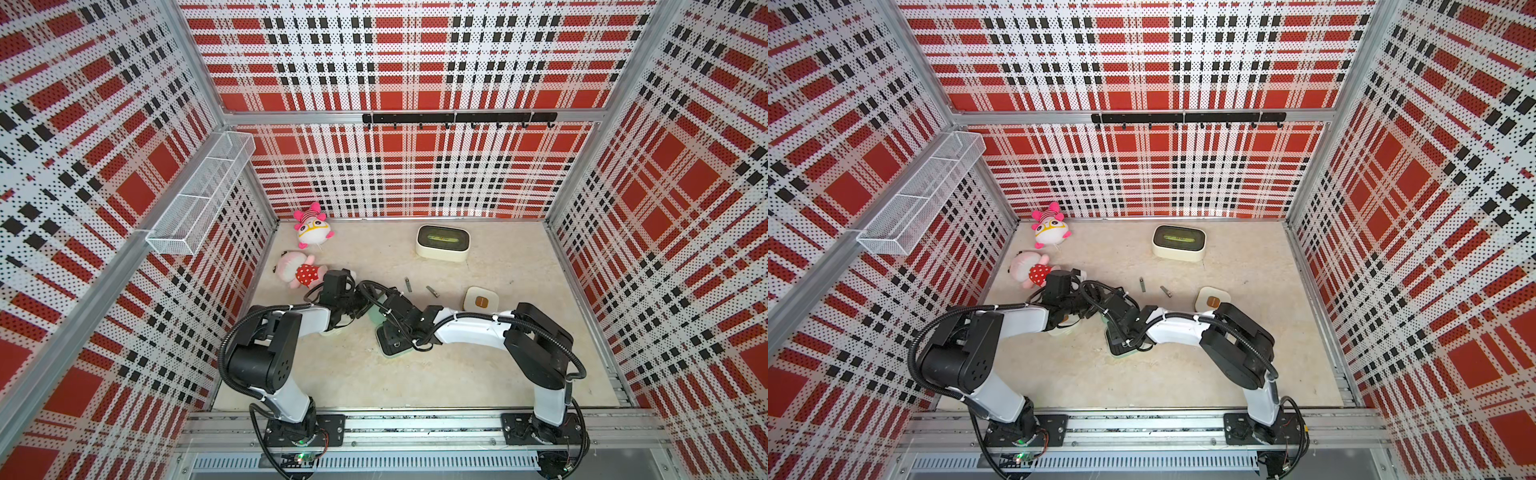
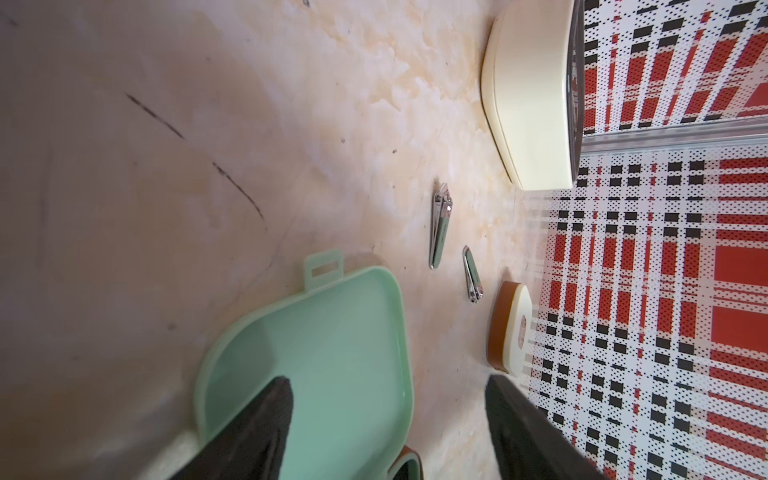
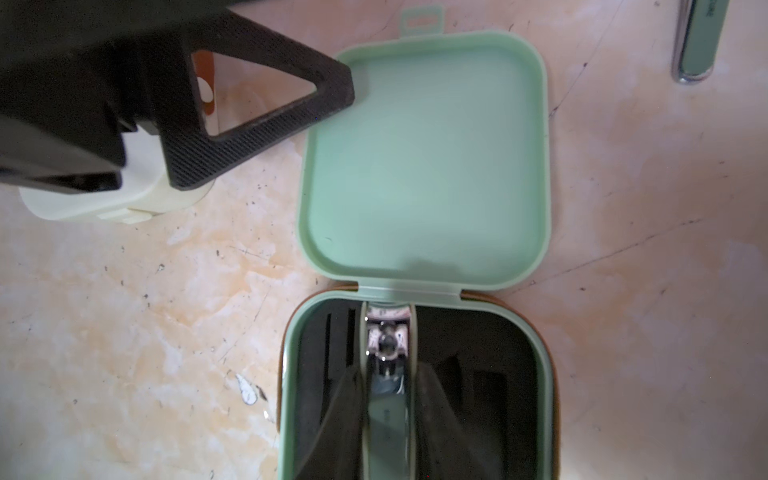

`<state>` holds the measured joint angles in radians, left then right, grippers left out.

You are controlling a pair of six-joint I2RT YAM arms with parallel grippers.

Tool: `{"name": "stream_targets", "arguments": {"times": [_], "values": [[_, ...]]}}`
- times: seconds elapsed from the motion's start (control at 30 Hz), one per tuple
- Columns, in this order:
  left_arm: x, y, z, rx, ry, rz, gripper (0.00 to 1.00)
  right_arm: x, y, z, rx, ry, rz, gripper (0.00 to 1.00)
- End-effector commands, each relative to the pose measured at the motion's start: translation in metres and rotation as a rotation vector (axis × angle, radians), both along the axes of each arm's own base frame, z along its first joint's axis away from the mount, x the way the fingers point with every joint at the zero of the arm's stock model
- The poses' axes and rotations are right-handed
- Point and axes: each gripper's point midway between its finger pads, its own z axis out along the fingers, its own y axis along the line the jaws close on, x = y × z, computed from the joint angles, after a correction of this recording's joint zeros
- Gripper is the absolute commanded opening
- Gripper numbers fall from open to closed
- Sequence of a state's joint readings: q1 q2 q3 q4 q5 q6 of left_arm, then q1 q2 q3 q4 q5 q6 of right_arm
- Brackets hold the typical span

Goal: Organize nail clipper sets
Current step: Place the nail clipper in the storage box.

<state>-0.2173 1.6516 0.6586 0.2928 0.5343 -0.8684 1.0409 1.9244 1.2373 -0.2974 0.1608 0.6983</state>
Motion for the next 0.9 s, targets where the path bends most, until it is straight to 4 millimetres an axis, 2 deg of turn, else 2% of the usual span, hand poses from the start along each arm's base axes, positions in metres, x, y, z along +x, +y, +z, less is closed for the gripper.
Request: {"name": "stream_targets", "arguments": {"times": [0.0, 0.47, 0.87], "values": [[-0.003, -0.001, -0.006, 0.004, 0.002, -0.001, 0.77, -0.002, 0.003, -0.005, 0.008, -0.008, -0.004, 0.16], [-0.008, 0.002, -0.012, 0.017, 0.012, 0.004, 0.77, -0.009, 0.002, -0.012, -0.002, -0.006, 0.001, 0.16], [-0.012, 0.001, -0.014, 0.023, 0.016, 0.004, 0.77, -0.02, -0.013, -0.026, -0.05, 0.009, 0.005, 0.15]]}}
